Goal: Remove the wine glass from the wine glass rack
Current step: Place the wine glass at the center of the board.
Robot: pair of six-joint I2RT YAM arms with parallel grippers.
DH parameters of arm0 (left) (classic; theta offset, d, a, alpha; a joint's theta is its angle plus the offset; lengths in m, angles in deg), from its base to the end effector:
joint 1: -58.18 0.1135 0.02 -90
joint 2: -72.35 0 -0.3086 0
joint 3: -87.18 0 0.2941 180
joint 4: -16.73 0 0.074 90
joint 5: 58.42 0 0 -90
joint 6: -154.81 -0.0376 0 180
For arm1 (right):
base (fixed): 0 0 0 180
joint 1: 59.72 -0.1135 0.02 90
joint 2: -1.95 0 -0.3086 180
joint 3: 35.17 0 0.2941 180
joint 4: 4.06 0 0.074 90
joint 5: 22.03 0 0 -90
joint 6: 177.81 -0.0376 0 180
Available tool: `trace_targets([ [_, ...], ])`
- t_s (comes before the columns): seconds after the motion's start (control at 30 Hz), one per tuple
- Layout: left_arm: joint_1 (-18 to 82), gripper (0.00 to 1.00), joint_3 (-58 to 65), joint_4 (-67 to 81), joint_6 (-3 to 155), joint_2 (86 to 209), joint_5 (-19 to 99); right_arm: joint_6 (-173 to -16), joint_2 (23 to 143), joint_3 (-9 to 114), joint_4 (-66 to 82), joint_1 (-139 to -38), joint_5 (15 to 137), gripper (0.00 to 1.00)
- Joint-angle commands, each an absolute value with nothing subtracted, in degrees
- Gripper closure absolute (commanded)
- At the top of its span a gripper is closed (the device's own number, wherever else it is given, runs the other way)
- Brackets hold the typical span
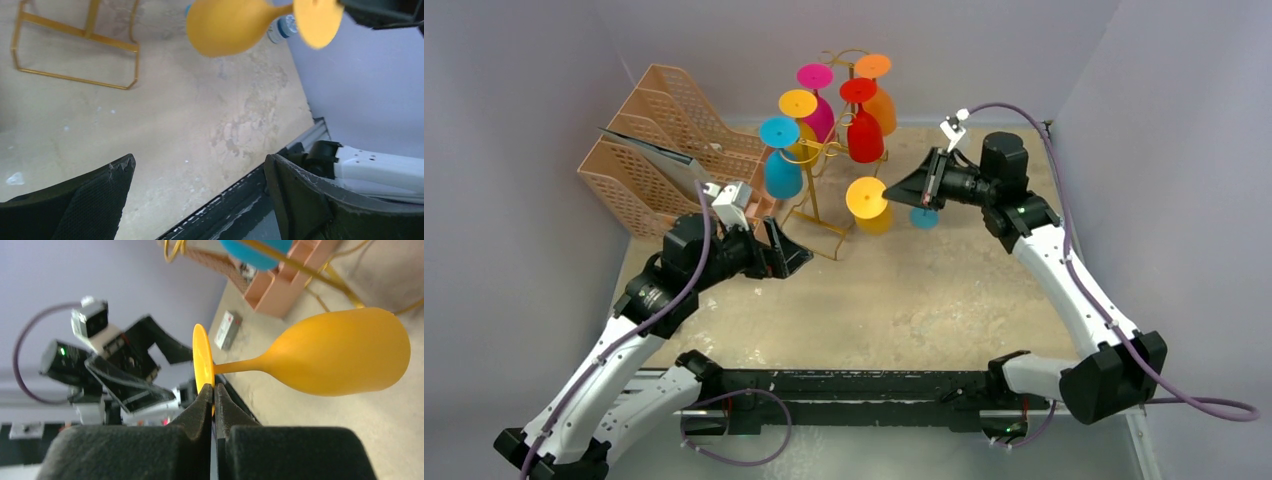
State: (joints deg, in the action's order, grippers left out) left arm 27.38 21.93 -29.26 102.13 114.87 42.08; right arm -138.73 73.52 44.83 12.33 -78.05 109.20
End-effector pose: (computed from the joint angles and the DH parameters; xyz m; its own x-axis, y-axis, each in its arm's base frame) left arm 0.1389 -0.0908 0.3919 -0.6622 -0.2993 -0.6870 0.3091 0.7261 -0.6142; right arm 0.2909 0.1225 0.4352 -0.7475 0.3674 -0.5535 -0.4377 0.3545 0.8263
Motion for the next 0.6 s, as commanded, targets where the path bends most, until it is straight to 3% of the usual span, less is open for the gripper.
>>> trace_targets([
  [0.0, 27.65, 0.01, 25.72, -13.34, 108.43, 115.65, 51.91, -126.99, 71.12, 44.45, 22.42, -79.36, 120.19, 1.0],
  [0.1, 27.65, 0.03, 28.13, -5.34, 112.05, 118.33, 57.16, -124.0, 70.39, 43.99, 24.63, -81.98, 121.51, 1.0],
  [0.27, 27.67, 0.16, 28.14, -2.07, 113.48, 121.35, 59.43, -122.63, 71.83, 44.71, 24.4, -86.87, 121.54, 1.0],
  [0.43, 27.67, 0.36, 27.63, -1.73, 111.94, 121.32, 61.8, -125.33, 74.01, 43.83, 19.24, -87.58, 122.3, 1.0],
  [0.57, 27.68, 0.46, 27.81, -3.01, 110.74, 120.39, 62.84, -127.74, 75.7, 43.54, 15.41, -87.66, 124.25, 1.0],
])
